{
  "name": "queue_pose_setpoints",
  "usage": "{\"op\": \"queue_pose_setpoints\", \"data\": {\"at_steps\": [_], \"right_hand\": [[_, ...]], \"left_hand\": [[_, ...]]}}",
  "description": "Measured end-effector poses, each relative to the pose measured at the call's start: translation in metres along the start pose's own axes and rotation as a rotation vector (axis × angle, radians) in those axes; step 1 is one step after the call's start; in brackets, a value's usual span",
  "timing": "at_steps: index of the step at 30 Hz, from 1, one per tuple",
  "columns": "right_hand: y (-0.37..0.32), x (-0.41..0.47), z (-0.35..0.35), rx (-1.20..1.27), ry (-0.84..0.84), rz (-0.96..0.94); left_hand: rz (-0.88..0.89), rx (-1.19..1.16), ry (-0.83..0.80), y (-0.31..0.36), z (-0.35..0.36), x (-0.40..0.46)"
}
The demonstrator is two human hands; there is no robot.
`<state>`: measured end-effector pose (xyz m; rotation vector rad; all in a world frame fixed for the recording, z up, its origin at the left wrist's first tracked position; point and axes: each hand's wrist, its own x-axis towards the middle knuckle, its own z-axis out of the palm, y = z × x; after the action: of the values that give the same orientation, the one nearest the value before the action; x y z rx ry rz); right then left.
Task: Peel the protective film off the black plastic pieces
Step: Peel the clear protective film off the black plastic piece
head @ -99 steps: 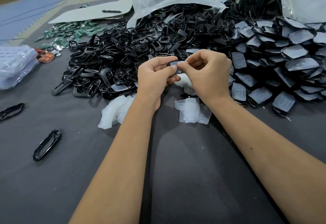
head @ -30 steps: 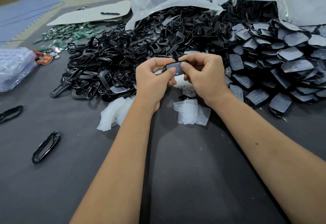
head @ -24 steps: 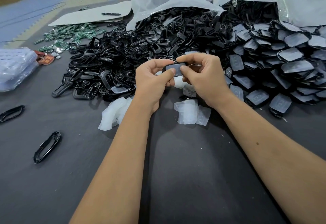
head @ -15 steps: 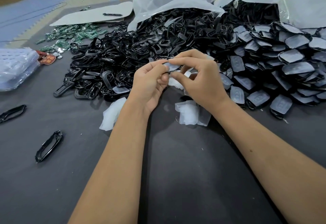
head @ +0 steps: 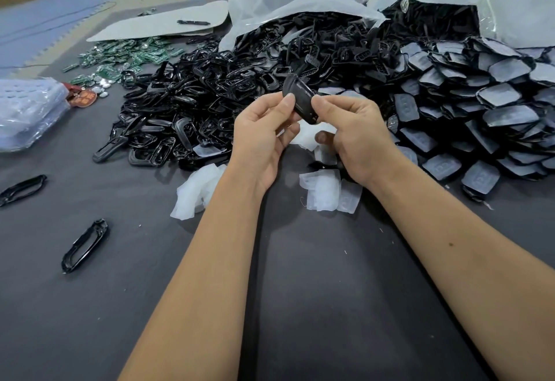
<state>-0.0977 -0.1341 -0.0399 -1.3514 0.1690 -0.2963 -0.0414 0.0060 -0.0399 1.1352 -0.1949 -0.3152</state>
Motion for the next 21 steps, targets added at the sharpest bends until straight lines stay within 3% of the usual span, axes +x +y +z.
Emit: {"op": "queue_pose_setpoints", "data": {"at_steps": [2, 7, 16, 21], "right_hand": [[0.0018, 0.0011, -0.0002, 0.071, -0.027, 0.059], [0.0051, 0.0039, -0.0031, 0.145, -0.059, 0.001], [0.0062, 0.0045, -0.0069, 0.086, 0.009, -0.049], [0.0084, 0.0052, -0.0018, -0.017, 0.024, -0.111]], "left_hand": [[-0.012, -0.013, 0.008, -0.0003, -0.0002, 0.0008], [-0.034, -0.042, 0.022, -0.0007, -0.0016, 0.0022], [-0.065, -0.001, 0.030, -0.0023, -0.0014, 0.0034], [0.026, 0.038, 0.067, -0.0044, 0.0002, 0.0014]]}}
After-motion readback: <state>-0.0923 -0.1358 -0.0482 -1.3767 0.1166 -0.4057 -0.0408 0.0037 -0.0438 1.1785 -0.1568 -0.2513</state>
